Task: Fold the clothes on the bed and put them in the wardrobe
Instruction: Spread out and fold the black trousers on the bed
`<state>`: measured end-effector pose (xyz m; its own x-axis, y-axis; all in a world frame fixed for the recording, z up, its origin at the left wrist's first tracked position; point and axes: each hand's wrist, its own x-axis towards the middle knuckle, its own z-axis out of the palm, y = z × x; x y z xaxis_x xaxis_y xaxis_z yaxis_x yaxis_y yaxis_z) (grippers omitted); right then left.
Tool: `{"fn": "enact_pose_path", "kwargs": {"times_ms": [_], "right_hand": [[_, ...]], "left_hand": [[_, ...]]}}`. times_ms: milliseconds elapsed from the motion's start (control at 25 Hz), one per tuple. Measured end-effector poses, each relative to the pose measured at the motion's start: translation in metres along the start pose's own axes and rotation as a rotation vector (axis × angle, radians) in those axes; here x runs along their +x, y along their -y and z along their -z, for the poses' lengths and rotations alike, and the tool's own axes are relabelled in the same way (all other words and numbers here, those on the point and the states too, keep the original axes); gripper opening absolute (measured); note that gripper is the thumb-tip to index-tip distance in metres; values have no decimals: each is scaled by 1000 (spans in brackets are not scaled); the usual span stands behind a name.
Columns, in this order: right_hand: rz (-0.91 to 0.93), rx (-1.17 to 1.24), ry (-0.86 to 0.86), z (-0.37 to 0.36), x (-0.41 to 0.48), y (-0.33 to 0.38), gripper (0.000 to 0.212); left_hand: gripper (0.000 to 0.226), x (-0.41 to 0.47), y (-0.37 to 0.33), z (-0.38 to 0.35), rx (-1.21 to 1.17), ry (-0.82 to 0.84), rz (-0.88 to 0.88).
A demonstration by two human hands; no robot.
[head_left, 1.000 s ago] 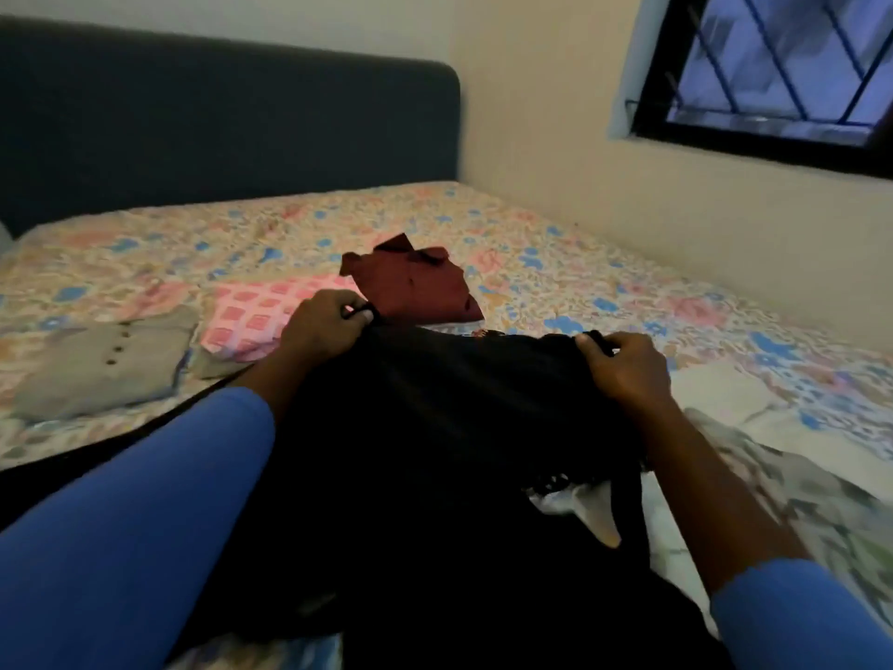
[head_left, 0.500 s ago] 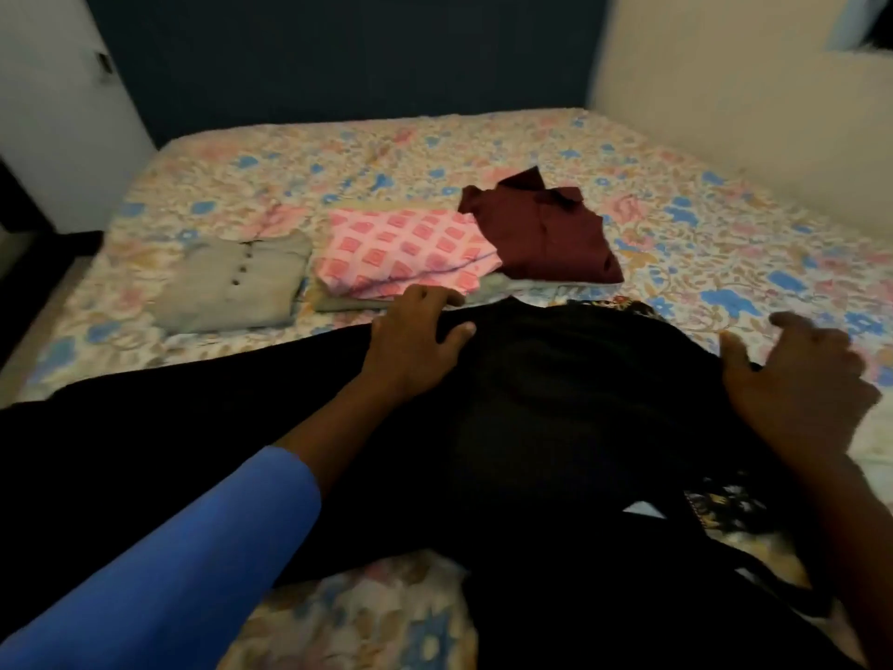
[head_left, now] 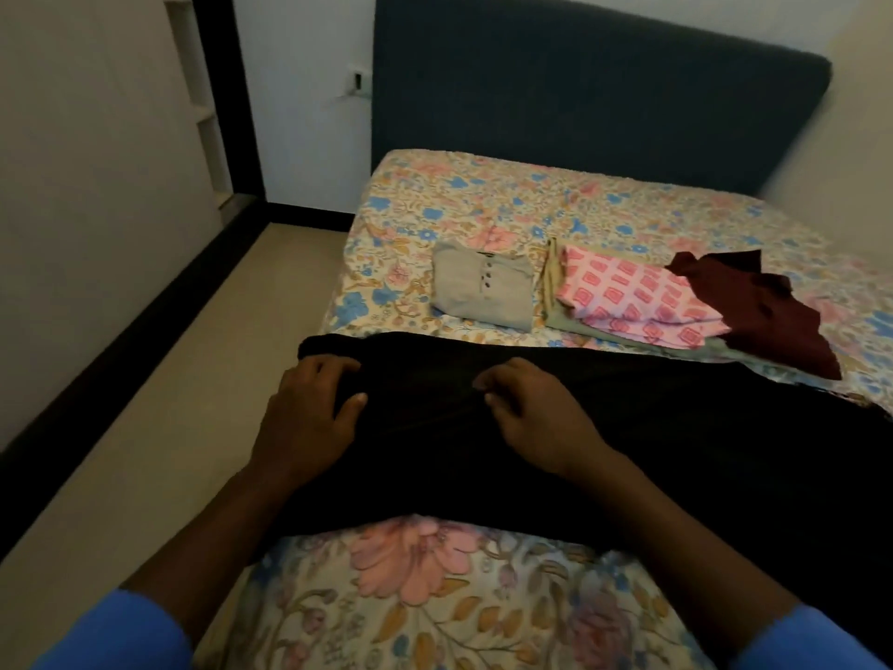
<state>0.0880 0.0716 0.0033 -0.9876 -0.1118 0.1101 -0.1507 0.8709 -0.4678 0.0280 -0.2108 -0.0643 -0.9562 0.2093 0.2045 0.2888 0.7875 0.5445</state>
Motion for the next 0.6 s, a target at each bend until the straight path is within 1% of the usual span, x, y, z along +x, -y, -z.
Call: {"fn": "enact_pose_path", "kwargs": {"times_ms": [40, 80, 120, 160, 200, 280, 320, 360, 400, 440, 480, 520, 560, 600], "right_hand": [[-10, -68, 20, -13, 20, 9, 32], [-39, -137, 55, -19, 36, 12, 38], [-77, -205, 121, -22, 49, 14, 42], [-109, -254, 195, -25, 64, 15, 41], [-140, -276, 247, -26, 77, 14, 33], [-180, -246, 229, -23, 90, 12, 15], [-180, -212, 181, -22, 95, 12, 10], [-175, -169, 119, -20, 97, 9, 6], [-173, -128, 59, -18, 99, 7, 4], [-179, -104, 21, -17, 101, 6, 3], [-190, -92, 17, -16, 102, 6, 9], [-203, -86, 46, -16, 102, 7, 17], [-205, -91, 80, -18, 100, 12, 26], [-179, -118, 99, -23, 94, 17, 34]], "left_hand": [[43, 12, 7, 6, 14, 30, -37], [39, 23, 8, 10, 39, 82, -47], [28, 31, 8, 12, 53, 135, -33], [16, 38, 15, 12, 41, 171, -3], [10, 43, 18, 12, 6, 159, 10], [8, 51, 17, 10, -148, 19, 27], [9, 55, 15, 12, -219, -81, 51], [11, 59, 12, 15, -267, -145, 91], [14, 62, 12, 17, -298, -162, 125], [20, 64, 14, 18, -280, -135, 144], [29, 65, 18, 15, -225, -75, 164], [42, 65, 22, 11, -163, 1, 202], [62, 64, 28, 7, -156, 66, 276], [78, 64, 33, 3, -213, 116, 385]]}}
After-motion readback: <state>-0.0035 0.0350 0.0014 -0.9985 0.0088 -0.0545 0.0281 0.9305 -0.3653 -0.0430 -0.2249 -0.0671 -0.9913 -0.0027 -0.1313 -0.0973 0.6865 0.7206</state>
